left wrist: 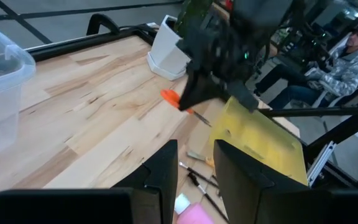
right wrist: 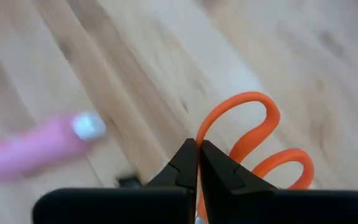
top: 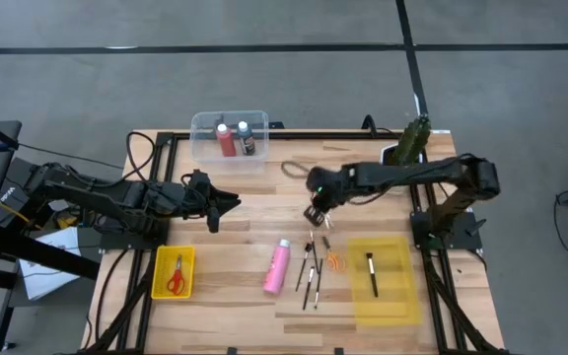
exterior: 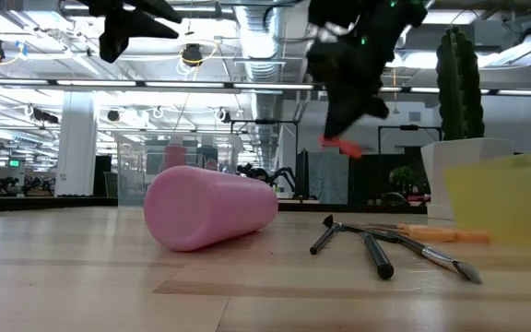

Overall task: Pick & Place Paint Supplies
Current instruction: Put the orange scissors into the yellow basket

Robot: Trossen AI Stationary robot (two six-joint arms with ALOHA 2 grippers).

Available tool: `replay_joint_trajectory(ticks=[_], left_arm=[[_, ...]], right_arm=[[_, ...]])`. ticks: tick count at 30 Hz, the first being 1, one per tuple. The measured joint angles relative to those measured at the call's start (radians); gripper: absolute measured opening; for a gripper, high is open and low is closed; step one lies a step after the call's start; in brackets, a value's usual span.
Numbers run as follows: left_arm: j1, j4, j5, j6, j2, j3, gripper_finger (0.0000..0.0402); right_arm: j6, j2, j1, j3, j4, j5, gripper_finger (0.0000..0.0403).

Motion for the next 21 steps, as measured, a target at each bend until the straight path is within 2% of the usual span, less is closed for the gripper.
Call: replay_joint_trajectory(ticks=[7, 11, 14, 17, 21], left_arm=[[0.0, 0.143, -0.002, 0.027, 0.087, 0.001, 0.0097], [0.0, 0.277, -0.003, 0.016, 0.189, 0.001, 0.0097], [0.015, 0.401, 0.001, -0.054, 0.282, 0.001, 0.0102], [0.054, 0.522, 0.041, -0.162, 0.372, 0.001, 0.0117], [0.101, 0.619, 0.121, -0.184, 0.483, 0.023, 0.014]], right_arm=[[0.021, -0.135, -0.083, 0.002, 0.074, -0.012, 0.0001], [0.029, -0.169, -0.117, 0.002, 0.091, -0.02, 0.0], [0.037, -0.169, -0.128, 0.006, 0.104, -0.03, 0.0], [0.036, -0.169, -0.131, 0.03, 0.114, -0.031, 0.0], [0.032, -0.169, -0.129, 0.061, 0.127, -0.031, 0.0]])
